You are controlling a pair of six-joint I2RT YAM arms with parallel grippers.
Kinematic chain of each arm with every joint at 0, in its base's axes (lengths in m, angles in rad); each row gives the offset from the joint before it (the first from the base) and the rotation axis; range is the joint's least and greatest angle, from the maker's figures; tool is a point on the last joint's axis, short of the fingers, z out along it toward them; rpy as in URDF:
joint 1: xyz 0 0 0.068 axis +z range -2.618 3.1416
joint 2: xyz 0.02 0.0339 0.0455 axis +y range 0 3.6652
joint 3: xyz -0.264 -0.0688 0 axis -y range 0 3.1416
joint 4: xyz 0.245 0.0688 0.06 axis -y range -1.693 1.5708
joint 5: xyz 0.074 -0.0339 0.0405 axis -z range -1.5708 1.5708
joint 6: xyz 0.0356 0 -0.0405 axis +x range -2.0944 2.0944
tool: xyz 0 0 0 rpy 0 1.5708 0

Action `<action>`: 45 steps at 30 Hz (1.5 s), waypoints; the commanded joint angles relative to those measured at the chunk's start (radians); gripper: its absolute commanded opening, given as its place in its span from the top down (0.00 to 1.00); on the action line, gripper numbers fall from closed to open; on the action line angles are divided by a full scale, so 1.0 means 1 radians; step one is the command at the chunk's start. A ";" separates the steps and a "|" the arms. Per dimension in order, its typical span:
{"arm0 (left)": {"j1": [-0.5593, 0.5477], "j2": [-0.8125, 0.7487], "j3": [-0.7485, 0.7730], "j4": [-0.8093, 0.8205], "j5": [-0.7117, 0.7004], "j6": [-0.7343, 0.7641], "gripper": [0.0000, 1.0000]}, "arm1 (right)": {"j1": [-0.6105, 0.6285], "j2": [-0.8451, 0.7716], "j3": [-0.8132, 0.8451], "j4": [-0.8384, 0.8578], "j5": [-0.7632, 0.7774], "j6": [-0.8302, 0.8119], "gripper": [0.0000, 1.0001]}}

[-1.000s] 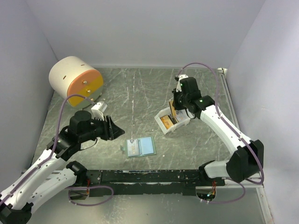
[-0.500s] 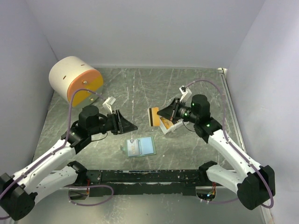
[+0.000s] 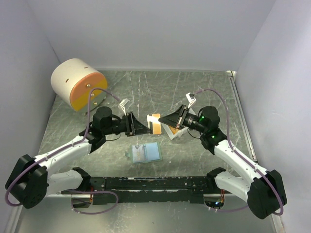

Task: Put the credit cards into the card holder
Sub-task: Pick up the credit card from the storage box.

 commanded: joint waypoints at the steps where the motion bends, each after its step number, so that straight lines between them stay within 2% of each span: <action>1: -0.011 0.031 0.007 0.099 0.045 -0.001 0.47 | 0.009 -0.009 -0.018 0.101 -0.036 0.058 1.00; 3: -0.011 0.029 0.001 0.076 0.022 0.016 0.51 | 0.009 -0.012 -0.016 0.089 -0.038 0.052 1.00; 6: -0.011 0.021 -0.004 0.046 0.010 0.044 0.63 | 0.009 -0.014 -0.007 0.062 -0.047 0.036 1.00; 8: -0.012 0.015 -0.011 0.058 0.023 0.046 0.71 | 0.009 -0.016 -0.005 0.053 -0.048 0.031 1.00; 10: -0.011 0.010 -0.021 0.088 0.038 0.035 0.74 | 0.009 -0.006 -0.012 0.072 -0.062 0.040 1.00; 12: -0.010 0.006 -0.030 0.125 0.059 0.017 0.73 | 0.011 0.006 -0.025 0.091 -0.073 0.048 1.00; 17: -0.011 0.007 -0.036 0.166 0.076 -0.006 0.62 | 0.017 0.016 -0.052 0.122 -0.071 0.065 1.00; 18: -0.011 0.010 -0.035 0.167 0.076 -0.006 0.65 | 0.020 0.016 -0.052 0.118 -0.067 0.063 1.00; 20: -0.011 0.018 -0.040 0.190 0.084 -0.011 0.81 | 0.025 0.015 -0.049 0.111 -0.060 0.056 1.00; 23: -0.011 0.019 -0.043 0.204 0.085 -0.018 0.92 | 0.032 0.017 -0.048 0.100 -0.058 0.045 1.00; 26: -0.011 0.016 -0.050 0.238 0.095 -0.039 0.93 | 0.038 0.018 -0.055 0.100 -0.063 0.044 1.00; 33: -0.011 0.019 -0.053 0.286 0.111 -0.069 0.93 | 0.038 0.007 -0.087 0.175 -0.078 0.087 0.89; 37: -0.011 0.023 -0.064 0.331 0.117 -0.091 0.93 | 0.038 0.010 -0.103 0.223 -0.081 0.115 0.76; 43: -0.011 0.037 -0.085 0.423 0.129 -0.135 0.93 | 0.080 0.035 -0.128 0.305 -0.086 0.165 0.65; 45: -0.011 0.048 -0.086 0.439 0.138 -0.145 0.93 | 0.088 0.043 -0.135 0.335 -0.086 0.180 0.64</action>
